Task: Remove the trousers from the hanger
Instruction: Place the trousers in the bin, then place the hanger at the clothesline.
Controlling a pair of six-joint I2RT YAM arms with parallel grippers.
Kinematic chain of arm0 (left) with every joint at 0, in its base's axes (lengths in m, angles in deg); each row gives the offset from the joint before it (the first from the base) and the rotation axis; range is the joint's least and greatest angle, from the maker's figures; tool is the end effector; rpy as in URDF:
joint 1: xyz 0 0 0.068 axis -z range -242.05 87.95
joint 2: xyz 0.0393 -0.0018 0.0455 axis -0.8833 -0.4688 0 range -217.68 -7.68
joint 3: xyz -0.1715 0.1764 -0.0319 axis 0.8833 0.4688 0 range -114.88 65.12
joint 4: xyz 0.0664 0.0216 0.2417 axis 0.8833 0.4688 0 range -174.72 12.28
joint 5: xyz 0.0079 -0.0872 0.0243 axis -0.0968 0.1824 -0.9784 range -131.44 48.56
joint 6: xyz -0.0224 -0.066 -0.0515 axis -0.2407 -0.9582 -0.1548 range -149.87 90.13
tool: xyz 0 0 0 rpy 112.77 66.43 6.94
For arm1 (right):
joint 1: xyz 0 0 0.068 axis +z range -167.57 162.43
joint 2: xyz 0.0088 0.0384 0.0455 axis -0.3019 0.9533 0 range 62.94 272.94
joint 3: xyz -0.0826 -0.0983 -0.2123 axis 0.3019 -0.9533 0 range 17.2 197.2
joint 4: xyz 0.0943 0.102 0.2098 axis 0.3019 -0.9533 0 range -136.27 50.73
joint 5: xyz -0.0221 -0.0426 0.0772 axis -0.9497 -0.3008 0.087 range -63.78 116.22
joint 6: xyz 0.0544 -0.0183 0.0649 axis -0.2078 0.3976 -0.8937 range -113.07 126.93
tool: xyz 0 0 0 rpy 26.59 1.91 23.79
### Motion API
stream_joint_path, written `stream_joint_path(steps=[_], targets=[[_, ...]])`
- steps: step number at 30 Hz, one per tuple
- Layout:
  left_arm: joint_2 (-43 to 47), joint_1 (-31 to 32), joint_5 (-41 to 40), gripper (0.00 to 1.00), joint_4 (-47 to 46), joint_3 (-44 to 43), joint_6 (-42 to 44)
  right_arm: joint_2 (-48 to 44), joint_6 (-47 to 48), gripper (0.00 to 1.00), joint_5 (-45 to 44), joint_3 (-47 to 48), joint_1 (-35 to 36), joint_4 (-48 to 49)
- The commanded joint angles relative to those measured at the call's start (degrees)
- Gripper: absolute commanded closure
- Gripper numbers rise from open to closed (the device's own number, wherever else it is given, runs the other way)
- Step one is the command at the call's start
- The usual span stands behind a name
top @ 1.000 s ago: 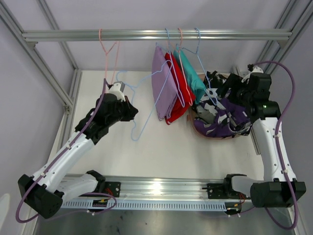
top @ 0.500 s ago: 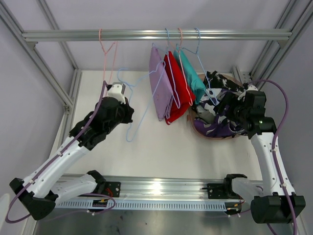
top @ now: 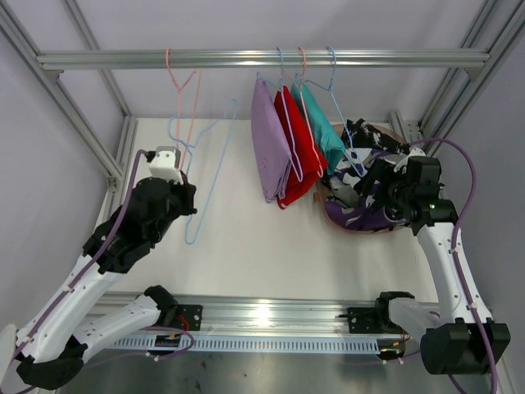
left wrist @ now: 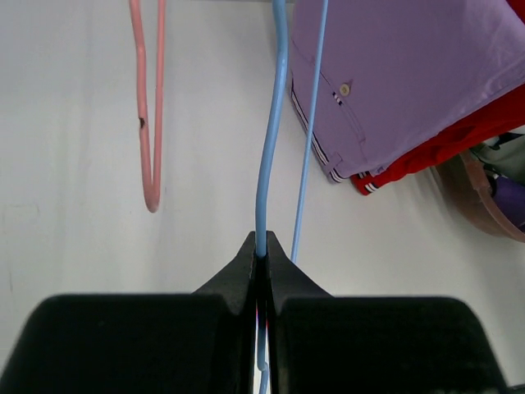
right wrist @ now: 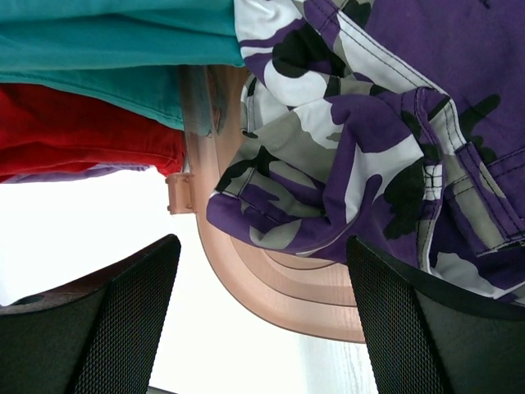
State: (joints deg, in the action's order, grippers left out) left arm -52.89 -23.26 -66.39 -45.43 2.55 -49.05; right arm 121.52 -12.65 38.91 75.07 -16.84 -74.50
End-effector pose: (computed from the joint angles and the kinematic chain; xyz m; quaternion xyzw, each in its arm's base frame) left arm 0.1691 -0.0945 0.3562 0.0186 0.8179 -0.1082 0.5648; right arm 0.2510 0.0200 0.2867 0.0954 0.8816 0.1766 0.4272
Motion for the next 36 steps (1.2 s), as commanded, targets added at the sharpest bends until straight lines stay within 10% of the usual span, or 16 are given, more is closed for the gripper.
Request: stream_joint_path(steps=[1, 36], targets=[[-0.4, 0.41, -3.61, 0.99, 1.31, -5.63, 4.67, -0.32, 1.11, 0.14, 1.37, -0.91, -0.2, 2.44], [-27.46, -15.14, 6.05, 1.0, 0.0, -35.34, 12.68, -0.14, 1.82, 0.13, 0.06, -3.29, -0.12, 4.55]])
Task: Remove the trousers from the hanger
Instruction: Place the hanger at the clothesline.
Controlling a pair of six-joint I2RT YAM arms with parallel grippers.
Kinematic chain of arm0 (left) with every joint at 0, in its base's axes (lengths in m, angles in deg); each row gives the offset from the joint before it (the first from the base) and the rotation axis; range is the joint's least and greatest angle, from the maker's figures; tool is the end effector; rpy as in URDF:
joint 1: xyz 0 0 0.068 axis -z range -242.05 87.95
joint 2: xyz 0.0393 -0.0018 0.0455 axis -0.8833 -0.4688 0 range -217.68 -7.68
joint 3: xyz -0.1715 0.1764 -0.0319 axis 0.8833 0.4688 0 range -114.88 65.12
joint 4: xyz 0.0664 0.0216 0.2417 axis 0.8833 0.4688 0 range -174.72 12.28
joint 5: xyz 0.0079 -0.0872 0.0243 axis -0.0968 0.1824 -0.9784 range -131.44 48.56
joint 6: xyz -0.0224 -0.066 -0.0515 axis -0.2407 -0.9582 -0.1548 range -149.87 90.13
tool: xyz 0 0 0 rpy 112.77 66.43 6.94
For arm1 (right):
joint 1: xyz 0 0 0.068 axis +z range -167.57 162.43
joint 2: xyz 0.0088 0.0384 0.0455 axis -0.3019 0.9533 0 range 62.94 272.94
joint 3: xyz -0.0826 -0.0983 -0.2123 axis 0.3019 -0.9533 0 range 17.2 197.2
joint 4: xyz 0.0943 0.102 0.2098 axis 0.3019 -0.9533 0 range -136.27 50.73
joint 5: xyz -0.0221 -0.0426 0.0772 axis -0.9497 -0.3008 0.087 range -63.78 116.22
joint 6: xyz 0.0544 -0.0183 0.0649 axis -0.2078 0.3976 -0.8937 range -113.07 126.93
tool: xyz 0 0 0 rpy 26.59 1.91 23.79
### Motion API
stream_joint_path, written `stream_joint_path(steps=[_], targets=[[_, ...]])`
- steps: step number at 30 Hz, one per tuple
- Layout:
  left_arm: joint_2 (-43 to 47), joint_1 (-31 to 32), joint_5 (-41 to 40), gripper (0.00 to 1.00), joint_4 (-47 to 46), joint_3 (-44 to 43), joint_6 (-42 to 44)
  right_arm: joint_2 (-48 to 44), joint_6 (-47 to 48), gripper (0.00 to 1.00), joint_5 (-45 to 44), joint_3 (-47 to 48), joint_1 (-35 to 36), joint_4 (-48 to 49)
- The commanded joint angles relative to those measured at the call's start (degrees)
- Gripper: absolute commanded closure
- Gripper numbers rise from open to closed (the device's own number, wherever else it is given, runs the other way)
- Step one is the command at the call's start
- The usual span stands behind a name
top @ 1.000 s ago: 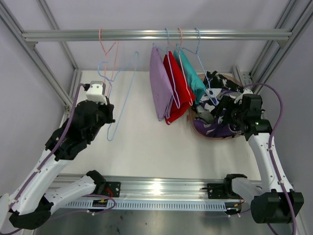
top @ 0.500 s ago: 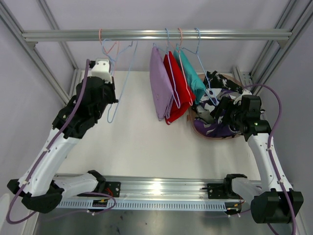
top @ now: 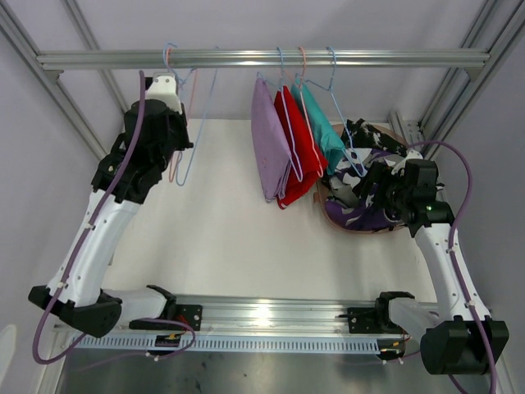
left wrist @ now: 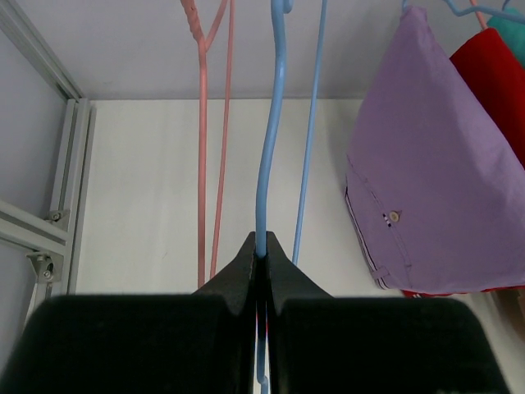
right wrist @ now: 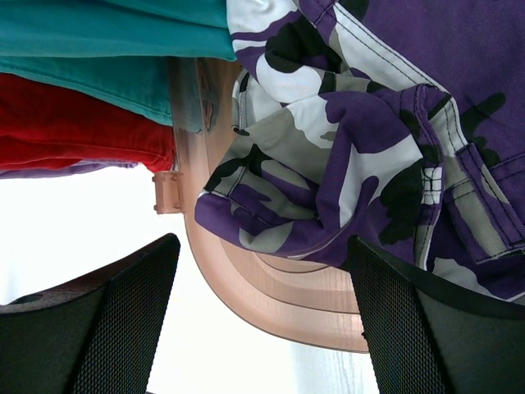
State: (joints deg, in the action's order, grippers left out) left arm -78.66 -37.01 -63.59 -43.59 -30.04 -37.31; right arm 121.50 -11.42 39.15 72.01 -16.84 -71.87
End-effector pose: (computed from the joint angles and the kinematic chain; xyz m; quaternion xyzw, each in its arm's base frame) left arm 0.2570 -0.0882 0.4472 0.0076 0.7968 -0.0151 0.6040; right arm 0.2530 0.0203 0.2733 0.0855 0.8840 0.1734 0.4255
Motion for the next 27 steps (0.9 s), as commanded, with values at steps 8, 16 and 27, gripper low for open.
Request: stream_joint_path(steps=[8, 16, 27], targets=[[-6.27, -4.03, 6.24, 1.0, -1.75, -6.79, 0.5, 0.23, 0.68, 0.13, 0.17, -0.4, -0.2, 2.28], [-11.02, -4.82, 7.56, 1.0, -0.78, -10.4, 0.32, -0.21, 0.68, 0.13, 0.43, -0.67, -1.7, 2.28], [-10.5, -5.61, 7.82, 0.99, -1.92, -5.66, 0.24, 0.06, 0.68, 0.13, 0.52, -0.93, -1.79, 2.45]])
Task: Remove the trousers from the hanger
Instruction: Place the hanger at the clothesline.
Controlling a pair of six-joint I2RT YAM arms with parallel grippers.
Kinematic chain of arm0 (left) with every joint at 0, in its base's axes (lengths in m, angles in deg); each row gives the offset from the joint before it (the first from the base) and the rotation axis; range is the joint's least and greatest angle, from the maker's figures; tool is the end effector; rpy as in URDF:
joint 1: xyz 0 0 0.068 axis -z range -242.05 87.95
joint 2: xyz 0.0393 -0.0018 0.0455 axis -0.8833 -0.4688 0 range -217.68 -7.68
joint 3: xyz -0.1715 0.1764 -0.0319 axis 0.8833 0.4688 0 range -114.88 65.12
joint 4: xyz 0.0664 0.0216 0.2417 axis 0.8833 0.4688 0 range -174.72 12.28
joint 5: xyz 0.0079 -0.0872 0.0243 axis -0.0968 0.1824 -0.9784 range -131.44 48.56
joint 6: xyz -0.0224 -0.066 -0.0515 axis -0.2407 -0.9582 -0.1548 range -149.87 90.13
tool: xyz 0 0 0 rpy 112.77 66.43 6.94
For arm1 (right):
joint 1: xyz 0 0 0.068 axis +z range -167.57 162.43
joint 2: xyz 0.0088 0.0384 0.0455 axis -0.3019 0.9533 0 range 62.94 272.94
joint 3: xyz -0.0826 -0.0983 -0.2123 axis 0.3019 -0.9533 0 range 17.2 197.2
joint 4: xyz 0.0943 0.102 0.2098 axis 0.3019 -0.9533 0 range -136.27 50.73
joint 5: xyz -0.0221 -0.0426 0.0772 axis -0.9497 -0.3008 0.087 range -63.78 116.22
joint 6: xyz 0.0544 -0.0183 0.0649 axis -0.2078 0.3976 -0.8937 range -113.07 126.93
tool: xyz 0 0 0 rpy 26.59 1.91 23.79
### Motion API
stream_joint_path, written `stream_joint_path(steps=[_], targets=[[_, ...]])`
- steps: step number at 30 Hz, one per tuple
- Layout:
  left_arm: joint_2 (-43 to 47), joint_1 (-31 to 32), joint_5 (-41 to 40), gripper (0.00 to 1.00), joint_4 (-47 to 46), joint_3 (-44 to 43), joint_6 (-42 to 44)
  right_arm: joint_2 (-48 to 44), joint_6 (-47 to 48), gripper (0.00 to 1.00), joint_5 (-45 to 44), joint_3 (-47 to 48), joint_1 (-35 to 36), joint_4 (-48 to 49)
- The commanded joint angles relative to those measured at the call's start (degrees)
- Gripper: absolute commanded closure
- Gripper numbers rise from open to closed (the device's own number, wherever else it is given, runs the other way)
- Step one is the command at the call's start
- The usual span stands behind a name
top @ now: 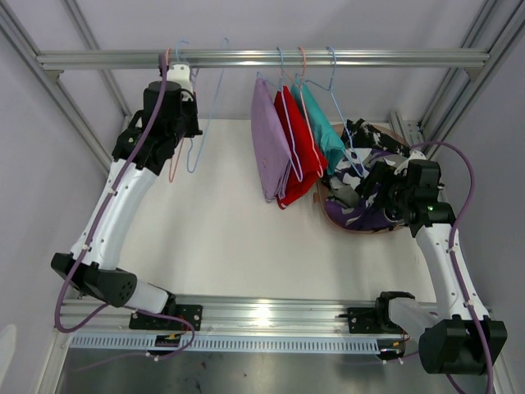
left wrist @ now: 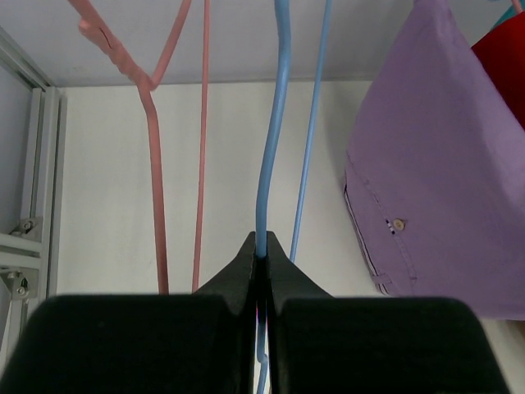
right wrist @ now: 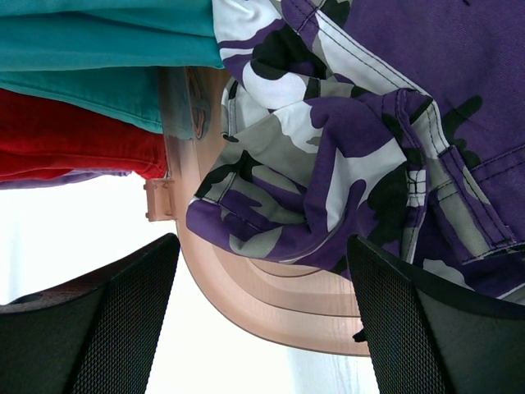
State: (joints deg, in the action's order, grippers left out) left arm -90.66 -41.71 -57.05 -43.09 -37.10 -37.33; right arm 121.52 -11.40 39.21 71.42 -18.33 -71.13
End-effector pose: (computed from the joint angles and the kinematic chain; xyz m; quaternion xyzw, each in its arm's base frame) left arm 0.3157 -0.0951 0.4276 0.0172 0.8265 -0.0229 0.5622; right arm 0.2541 0.0138 0.2711 0.0964 0.8824 0.1684 0.4287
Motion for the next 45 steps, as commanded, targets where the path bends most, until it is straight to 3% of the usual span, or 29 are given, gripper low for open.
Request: stream_joint_path(steps=[1, 23, 27, 28, 38, 45], targets=[[1.77, -0.91, 1.29, 0.99, -2.51, 2.27, 0.26, -0.14, 0.66, 0.13, 0.45, -0.34, -0.21, 1.71], [6.78, -4.43, 3.22, 0.99, -3.39, 8.87, -0.97, -0.05, 0.49, 0.13, 0.89, -0.87, -0.21, 1.89], [7.48, -4.43, 2.87, 0.85, -3.39, 9.58, -1.32, -0.14, 0.49, 0.13, 0.89, -0.95, -0.21, 1.8], [8.0, -4.43, 2.7, 0.78, -3.57, 9.93, -1.41, -0.14, 0.49, 0.13, 0.89, -1.04, -0.21, 1.88], [11.26, -4.43, 1.99, 0.68, -0.41, 9.05, -2.55, -0.4, 0.49, 0.12, 1.07, -1.31, -0.12, 1.53], [18.71, -4.17, 6.64, 0.6, -0.58, 10.35, -4.74, -0.4, 0.4, 0.12, 0.89, -1.66, 0.05, 1.62]])
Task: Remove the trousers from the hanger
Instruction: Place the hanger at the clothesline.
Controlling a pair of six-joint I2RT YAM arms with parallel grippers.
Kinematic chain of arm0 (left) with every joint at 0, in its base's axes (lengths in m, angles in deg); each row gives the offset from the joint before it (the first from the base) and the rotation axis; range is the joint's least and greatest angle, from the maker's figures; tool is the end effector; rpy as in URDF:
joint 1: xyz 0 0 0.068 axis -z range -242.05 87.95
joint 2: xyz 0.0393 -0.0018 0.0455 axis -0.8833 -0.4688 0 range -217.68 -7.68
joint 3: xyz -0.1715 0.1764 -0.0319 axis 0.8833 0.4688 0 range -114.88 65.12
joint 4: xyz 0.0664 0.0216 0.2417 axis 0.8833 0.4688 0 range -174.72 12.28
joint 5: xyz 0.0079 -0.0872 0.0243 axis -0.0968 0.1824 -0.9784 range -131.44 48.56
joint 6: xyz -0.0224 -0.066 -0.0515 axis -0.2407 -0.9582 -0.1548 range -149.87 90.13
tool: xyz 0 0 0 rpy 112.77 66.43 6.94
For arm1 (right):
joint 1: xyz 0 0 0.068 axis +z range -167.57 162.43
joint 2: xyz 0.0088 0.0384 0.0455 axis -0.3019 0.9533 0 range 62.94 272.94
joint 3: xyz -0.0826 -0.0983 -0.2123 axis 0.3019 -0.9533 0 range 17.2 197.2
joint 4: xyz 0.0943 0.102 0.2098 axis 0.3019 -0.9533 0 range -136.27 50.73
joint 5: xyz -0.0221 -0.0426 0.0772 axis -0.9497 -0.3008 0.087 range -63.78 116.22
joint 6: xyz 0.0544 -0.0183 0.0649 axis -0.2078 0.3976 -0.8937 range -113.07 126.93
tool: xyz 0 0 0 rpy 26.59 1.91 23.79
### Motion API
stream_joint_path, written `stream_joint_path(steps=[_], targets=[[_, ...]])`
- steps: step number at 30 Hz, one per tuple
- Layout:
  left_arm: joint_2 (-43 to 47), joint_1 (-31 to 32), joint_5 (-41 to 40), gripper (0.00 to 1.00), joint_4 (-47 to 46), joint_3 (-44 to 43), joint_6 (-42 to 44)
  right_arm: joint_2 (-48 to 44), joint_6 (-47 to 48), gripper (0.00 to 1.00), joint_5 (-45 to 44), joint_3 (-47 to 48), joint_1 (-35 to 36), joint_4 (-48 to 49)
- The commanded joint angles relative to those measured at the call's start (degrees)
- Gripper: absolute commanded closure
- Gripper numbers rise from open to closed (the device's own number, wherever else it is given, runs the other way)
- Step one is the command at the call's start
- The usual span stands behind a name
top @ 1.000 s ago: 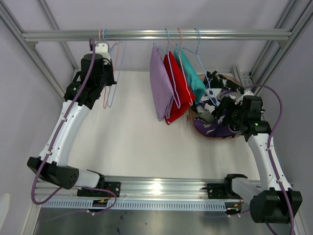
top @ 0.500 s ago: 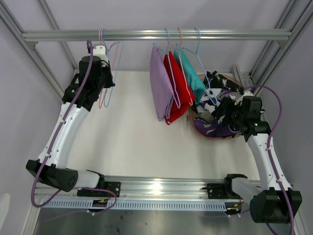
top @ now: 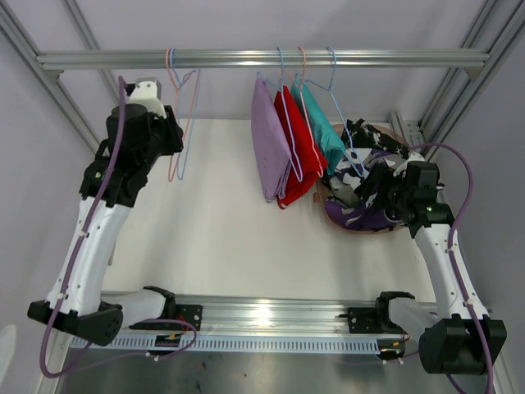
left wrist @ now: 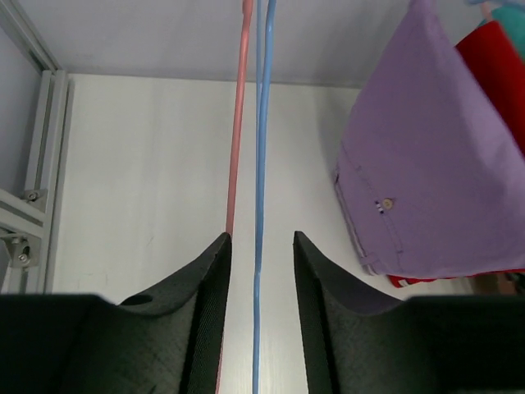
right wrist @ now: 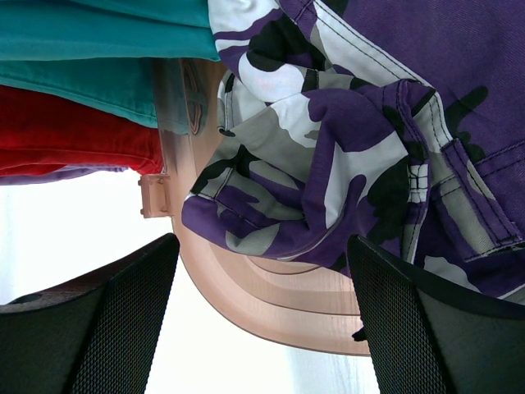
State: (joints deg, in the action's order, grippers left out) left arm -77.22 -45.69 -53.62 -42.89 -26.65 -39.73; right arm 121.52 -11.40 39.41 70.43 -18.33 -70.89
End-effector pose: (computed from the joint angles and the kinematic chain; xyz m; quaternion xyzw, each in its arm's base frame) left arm 0.2648 -0.0609 0.4310 -0.0151 0.8147 -0.0456 0.5780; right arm 0.2536 0.0141 0.2655 0.0968 0.8851 0.1693 0.4226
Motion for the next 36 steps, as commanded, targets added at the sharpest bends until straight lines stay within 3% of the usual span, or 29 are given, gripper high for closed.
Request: stream_joint_path(steps=[1, 5, 8, 15, 21, 36], targets=[[6.42, -0.19, 4.87, 0.59, -1.74, 0.53, -3.04, -0.4, 0.4, 0.12, 0.7, -0.76, 0.05, 1.38], [11.26, 0.86, 17.69, 0.54, -8.41, 5.27, -8.74, -0.23, 0.31, 0.12, 0.87, -0.85, 0.23, 1.47], [12.06, 4.46, 18.95, 0.53, -12.28, 7.3, -11.04, -0.23, 0.31, 0.12, 0.87, -0.85, 0.23, 1.38], [6.0, 17.02, 13.87, 0.51, -16.16, 5.99, -11.84, -0.23, 0.31, 0.12, 0.78, -0.85, 0.49, 1.29], [-4.1, 24.05, 9.99, 0.48, -15.02, -2.35, -11.49, -0.23, 0.22, 0.12, 0.7, -1.11, 0.58, 1.47], [-19.05, 28.55, 3.32, 0.45, -12.21, -15.28, -10.44, -0.4, 0.13, 0.12, 1.05, -1.38, 0.58, 1.82]])
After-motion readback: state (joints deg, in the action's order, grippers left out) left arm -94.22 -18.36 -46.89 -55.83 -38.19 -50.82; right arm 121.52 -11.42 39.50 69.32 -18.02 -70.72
